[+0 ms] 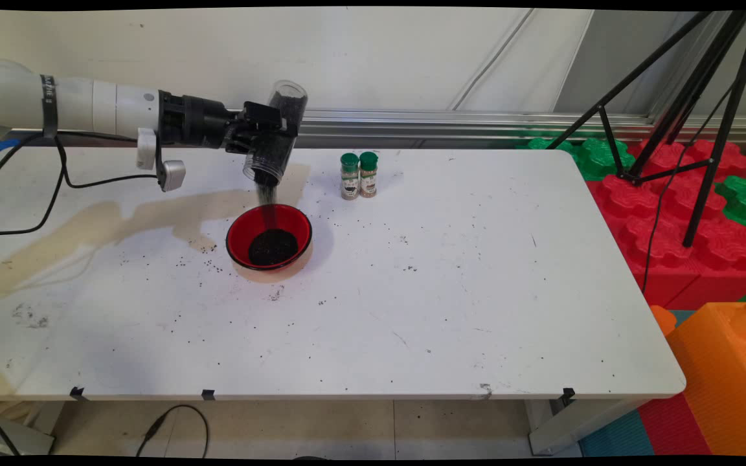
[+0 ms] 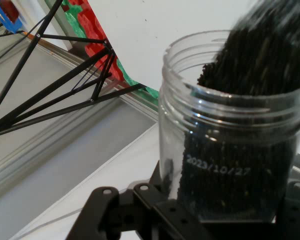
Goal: Pour the black seasoning powder in the red bowl
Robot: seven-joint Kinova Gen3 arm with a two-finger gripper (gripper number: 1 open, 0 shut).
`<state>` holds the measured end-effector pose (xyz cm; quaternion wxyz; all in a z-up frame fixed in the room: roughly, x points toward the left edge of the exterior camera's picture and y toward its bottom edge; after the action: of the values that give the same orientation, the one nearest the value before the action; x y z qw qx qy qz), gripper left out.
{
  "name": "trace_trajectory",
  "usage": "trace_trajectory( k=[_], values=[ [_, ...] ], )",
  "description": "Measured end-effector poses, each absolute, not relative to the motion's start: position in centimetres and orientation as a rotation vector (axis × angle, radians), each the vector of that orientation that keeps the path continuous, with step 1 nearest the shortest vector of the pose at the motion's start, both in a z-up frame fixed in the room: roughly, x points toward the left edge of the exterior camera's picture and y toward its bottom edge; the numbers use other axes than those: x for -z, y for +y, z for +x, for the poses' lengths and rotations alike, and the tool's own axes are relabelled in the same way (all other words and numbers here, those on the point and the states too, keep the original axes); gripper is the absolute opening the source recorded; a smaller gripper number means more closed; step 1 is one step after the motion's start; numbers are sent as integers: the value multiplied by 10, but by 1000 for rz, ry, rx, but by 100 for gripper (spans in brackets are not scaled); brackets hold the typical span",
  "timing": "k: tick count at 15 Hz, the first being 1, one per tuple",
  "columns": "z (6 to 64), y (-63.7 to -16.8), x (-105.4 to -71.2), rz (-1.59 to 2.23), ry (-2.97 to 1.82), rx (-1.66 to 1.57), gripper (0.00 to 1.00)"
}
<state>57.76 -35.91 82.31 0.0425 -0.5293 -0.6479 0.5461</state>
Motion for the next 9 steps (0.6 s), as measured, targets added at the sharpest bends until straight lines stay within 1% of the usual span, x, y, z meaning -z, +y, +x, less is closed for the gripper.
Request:
trace_trajectory(
  k=[9],
  values=[
    [576,-357,-826,-1633,-1972,-1675,0]
  ],
)
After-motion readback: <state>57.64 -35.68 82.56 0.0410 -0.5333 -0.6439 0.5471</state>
